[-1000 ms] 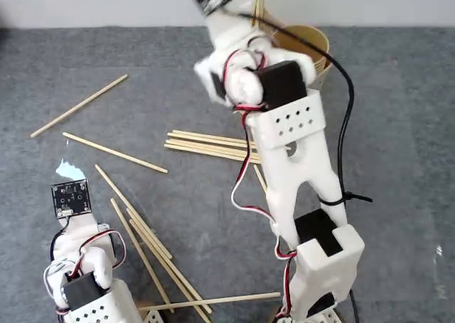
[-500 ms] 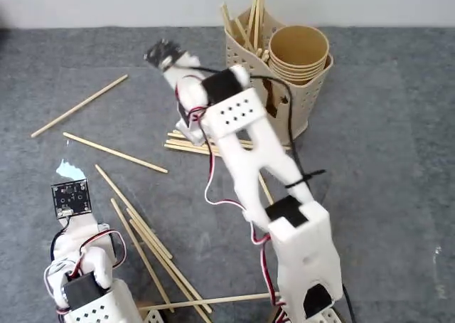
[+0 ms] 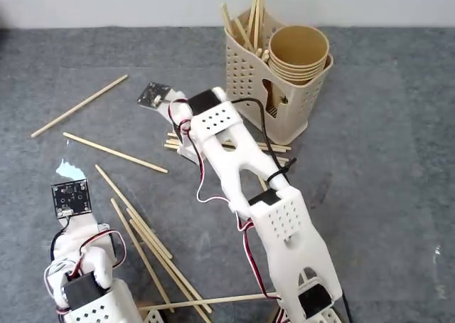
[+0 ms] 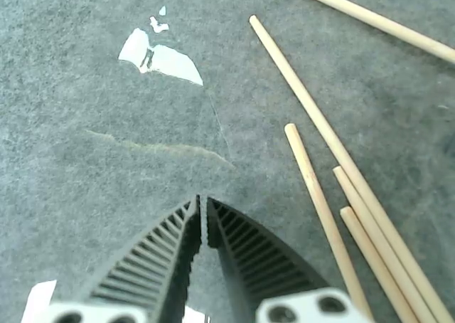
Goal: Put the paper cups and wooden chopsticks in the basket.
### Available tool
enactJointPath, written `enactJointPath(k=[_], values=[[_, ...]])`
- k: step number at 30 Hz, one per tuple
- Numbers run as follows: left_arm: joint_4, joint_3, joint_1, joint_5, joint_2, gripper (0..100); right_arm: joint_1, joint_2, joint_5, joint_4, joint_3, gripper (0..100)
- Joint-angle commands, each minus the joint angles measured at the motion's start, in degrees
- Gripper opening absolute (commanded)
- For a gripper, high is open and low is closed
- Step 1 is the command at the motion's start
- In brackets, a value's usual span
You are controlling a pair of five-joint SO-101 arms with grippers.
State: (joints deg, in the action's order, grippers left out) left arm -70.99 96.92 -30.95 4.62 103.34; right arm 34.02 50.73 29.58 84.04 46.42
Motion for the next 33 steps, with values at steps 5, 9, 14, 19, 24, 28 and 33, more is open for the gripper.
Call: enactJointPath(k=[5, 9, 14, 19, 24, 28, 33], values=[[-0.2, -0.5, 0.3, 0.2, 1.0, 1, 0.0, 4.3, 1.3, -4.6, 0.4, 38.4], [-0.2, -0.5, 0.3, 0.2, 1.0, 1, 0.0, 6.5, 1.4, -4.0, 0.4, 26.5], [-0.2, -0.5, 0.3, 0.2, 1.0, 1, 0.4, 6.7, 1.4, -4.0, 0.4, 4.7], [-0.2, -0.5, 0.3, 0.2, 1.0, 1, 0.5, 6.6, 1.3, -2.3, 0.4, 2.5], [-0.2, -0.5, 0.3, 0.2, 1.0, 1, 1.6, 3.6, 1.1, 0.8, 0.4, 2.4], [-0.2, -0.5, 0.3, 0.2, 1.0, 1, 1.7, -1.3, 1.1, 0.7, 0.4, 0.6], [-0.2, -0.5, 0.3, 0.2, 1.0, 1, 1.7, -6.6, 1.0, 0.8, 0.4, 0.9]])
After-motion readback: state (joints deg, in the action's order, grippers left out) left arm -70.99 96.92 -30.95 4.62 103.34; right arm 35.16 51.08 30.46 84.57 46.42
